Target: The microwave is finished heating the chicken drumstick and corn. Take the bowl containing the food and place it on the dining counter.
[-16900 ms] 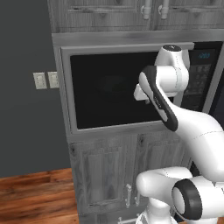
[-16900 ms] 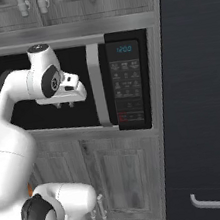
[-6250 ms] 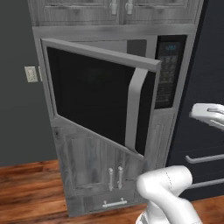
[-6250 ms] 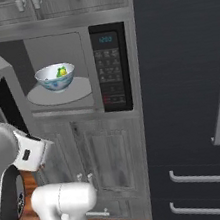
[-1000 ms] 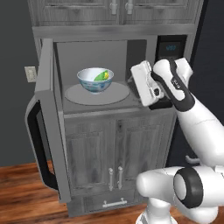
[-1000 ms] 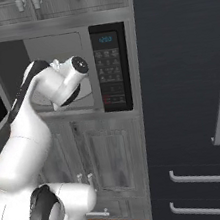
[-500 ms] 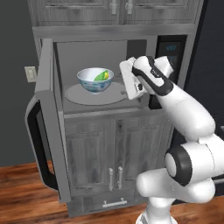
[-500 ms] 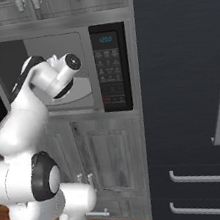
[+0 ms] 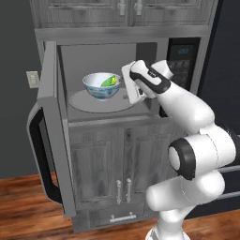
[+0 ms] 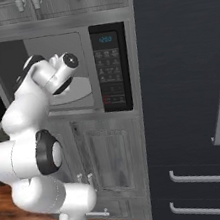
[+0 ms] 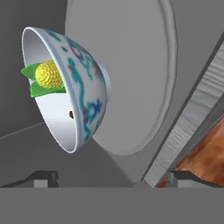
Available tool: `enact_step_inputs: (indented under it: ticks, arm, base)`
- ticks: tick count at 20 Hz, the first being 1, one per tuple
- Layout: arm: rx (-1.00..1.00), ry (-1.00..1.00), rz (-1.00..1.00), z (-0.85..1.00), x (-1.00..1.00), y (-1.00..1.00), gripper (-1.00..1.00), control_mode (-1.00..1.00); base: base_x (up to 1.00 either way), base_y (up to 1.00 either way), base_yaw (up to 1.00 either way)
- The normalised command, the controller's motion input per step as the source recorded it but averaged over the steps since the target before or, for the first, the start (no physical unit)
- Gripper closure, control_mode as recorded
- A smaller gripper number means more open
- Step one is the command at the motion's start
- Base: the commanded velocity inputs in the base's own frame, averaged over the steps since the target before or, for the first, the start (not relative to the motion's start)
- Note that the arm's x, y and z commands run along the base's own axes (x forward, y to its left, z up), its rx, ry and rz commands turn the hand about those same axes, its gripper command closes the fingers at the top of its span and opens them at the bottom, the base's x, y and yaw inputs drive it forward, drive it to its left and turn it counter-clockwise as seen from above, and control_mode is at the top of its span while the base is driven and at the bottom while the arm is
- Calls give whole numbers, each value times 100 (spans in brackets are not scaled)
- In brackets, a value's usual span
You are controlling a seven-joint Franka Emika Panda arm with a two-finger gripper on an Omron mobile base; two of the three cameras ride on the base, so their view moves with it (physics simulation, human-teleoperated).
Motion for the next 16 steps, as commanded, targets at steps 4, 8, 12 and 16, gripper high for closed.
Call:
enact_step_inputs:
  ticks: [4, 8, 12, 16]
  arm:
    - [-9, 0, -1, -29, 57, 15, -100, -100]
    - [-6, 0, -2, -9, 50, 24, -100, -100]
    - [-5, 0, -2, -8, 38, 24, -100, -100]
    - [-5, 0, -1, -4, 38, 21, -100, -100]
  base:
    - [0, 0, 0]
    - [0, 0, 0]
    - [0, 0, 0]
    - [0, 0, 0]
